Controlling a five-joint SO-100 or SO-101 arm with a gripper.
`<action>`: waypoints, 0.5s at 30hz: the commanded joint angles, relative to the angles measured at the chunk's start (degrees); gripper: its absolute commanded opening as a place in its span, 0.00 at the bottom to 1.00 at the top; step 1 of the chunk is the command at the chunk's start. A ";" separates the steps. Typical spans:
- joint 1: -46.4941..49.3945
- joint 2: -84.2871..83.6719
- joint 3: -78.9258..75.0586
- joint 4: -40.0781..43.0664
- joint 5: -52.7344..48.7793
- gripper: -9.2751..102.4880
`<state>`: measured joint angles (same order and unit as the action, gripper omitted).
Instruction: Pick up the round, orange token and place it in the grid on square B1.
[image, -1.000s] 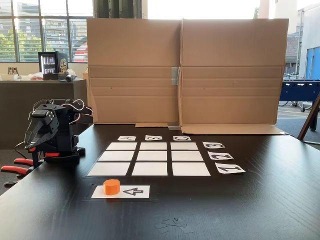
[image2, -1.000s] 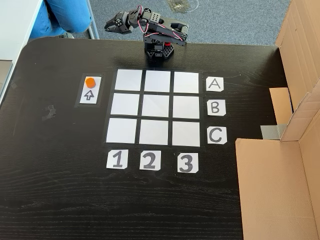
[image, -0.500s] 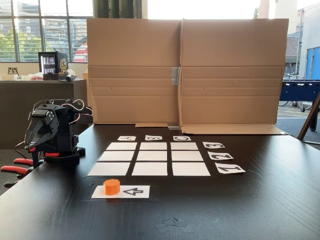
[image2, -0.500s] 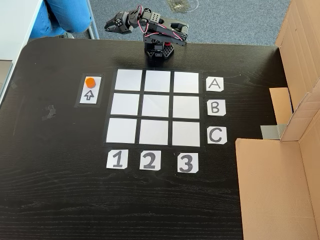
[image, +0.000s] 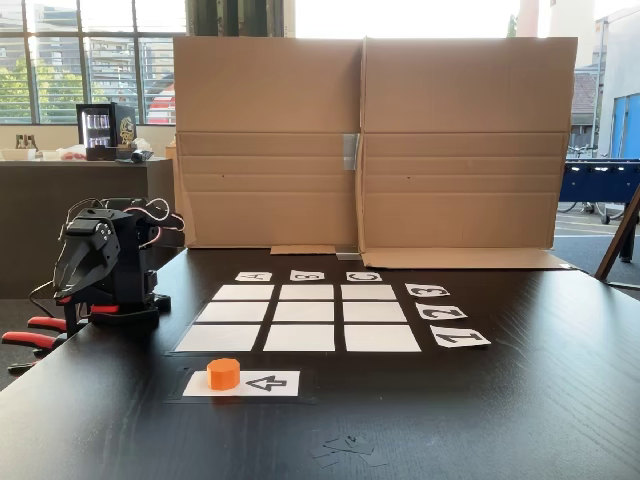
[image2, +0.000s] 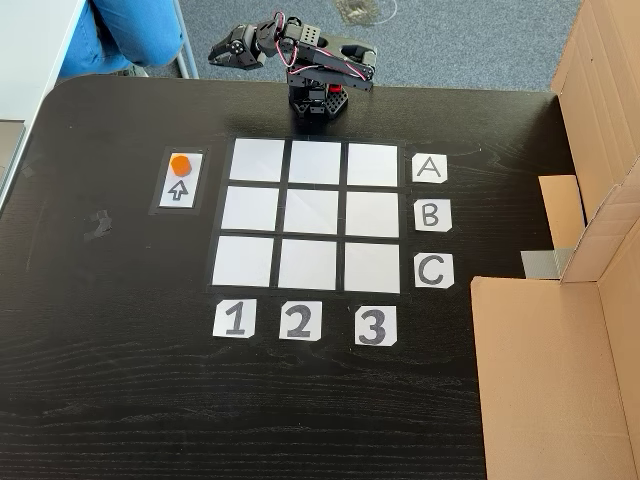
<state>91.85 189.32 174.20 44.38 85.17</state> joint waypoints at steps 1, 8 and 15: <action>-0.62 -1.58 -1.49 -0.53 -0.09 0.08; -0.62 -6.15 -3.60 -1.49 -0.26 0.08; -1.76 -17.40 -14.33 3.43 -0.18 0.35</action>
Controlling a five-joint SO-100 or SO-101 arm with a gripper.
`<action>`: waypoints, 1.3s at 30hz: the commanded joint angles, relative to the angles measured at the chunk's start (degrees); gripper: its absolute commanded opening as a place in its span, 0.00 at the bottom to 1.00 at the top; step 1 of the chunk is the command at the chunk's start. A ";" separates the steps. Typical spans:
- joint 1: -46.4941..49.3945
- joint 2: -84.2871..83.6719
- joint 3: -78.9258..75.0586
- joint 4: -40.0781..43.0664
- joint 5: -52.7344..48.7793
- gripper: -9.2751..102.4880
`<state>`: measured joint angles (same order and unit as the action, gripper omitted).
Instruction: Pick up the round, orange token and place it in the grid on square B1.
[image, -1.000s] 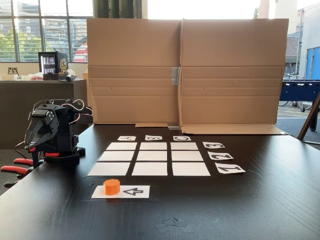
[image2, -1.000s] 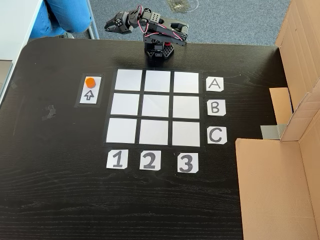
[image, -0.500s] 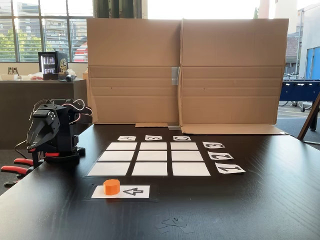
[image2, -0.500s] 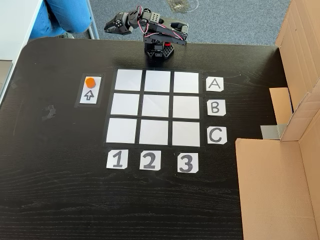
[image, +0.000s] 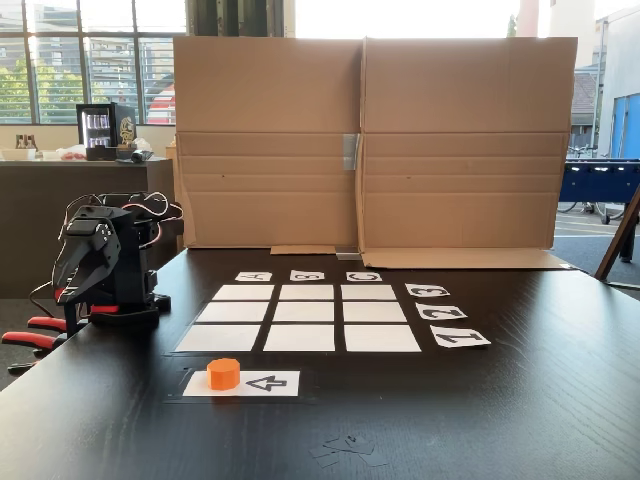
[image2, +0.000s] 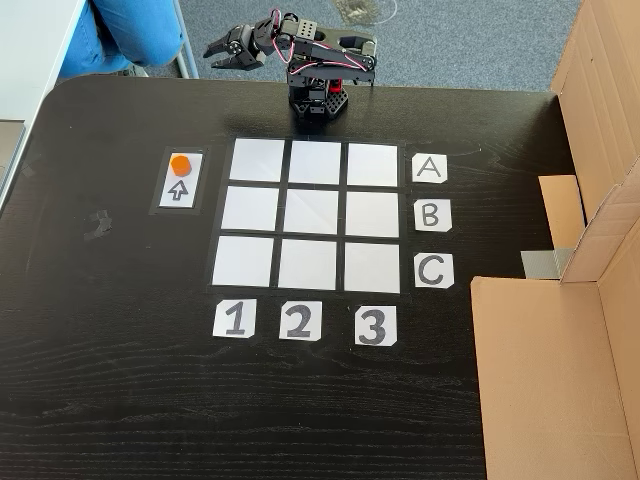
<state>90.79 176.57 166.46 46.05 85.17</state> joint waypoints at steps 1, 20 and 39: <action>-0.97 -6.94 -8.61 2.64 -0.09 0.37; -7.65 -38.76 -39.11 18.19 -0.26 0.95; -18.11 -58.01 -62.49 32.70 -0.44 0.95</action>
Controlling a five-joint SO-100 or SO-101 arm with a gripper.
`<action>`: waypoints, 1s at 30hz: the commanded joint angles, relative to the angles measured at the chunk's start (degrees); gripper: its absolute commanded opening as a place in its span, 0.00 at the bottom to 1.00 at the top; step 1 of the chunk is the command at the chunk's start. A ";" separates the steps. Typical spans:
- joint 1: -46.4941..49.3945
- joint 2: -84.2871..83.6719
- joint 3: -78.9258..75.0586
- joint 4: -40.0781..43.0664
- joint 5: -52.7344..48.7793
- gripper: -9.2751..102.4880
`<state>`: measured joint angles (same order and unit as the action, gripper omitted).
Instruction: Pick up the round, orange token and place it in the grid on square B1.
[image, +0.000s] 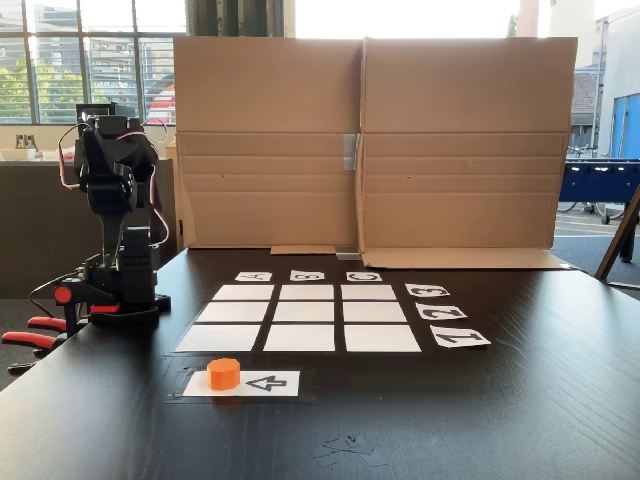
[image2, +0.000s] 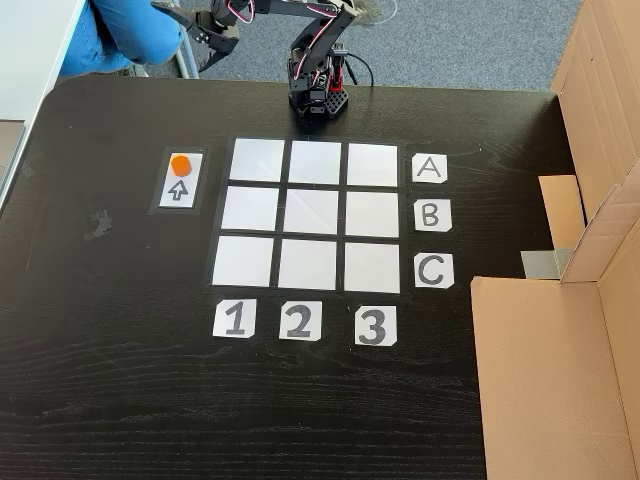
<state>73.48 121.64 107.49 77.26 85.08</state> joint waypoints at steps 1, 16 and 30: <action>-1.14 -4.31 -3.96 2.02 -0.53 0.95; -7.82 -17.75 -7.56 10.02 -1.49 0.95; -9.05 -29.18 -13.71 9.32 -6.42 0.95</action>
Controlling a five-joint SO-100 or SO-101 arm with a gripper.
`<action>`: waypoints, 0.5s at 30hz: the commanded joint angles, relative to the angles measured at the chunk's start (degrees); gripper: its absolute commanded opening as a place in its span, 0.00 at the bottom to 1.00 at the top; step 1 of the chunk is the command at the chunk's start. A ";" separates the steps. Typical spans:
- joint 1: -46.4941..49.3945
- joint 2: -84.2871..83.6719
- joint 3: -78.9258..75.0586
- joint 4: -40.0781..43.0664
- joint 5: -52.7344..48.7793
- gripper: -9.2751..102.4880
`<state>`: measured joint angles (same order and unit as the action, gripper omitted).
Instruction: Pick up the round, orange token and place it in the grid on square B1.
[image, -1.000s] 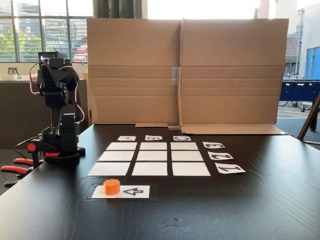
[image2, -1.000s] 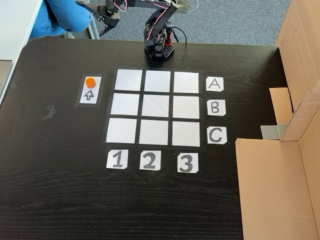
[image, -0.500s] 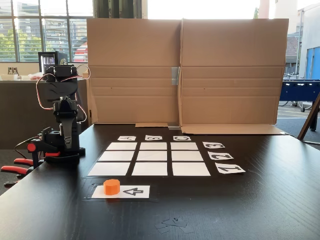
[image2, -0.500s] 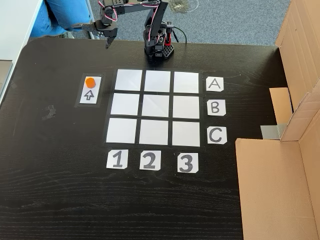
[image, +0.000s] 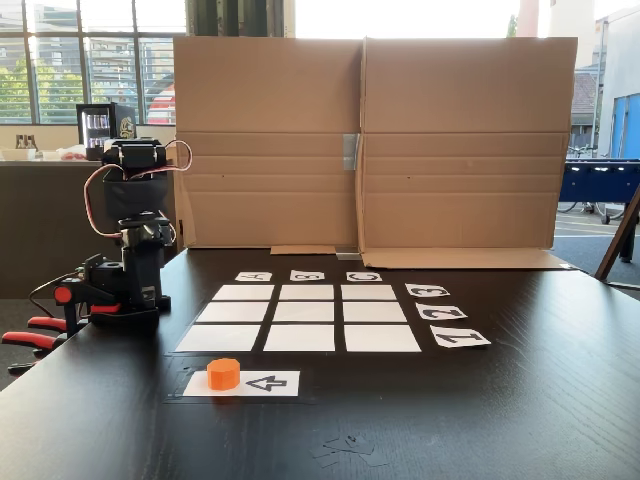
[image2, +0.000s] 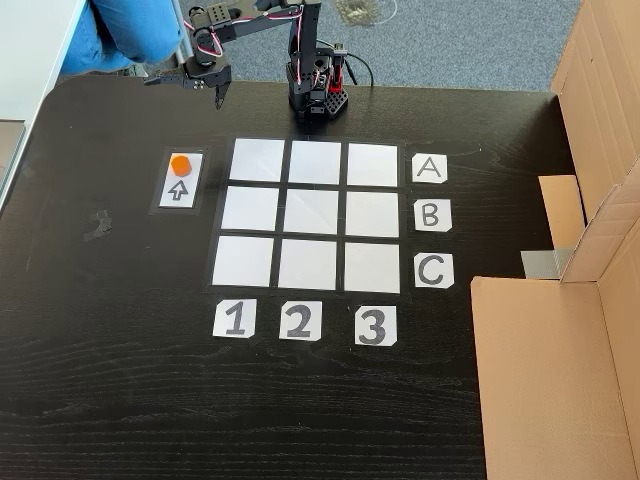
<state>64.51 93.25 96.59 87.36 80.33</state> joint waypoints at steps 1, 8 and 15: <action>-0.09 -1.58 -3.43 -0.79 -2.72 0.95; -0.44 -8.61 -9.40 -0.88 -7.65 0.95; -2.90 -16.88 -16.00 -0.35 -10.55 0.95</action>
<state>62.67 77.87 84.38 86.66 71.10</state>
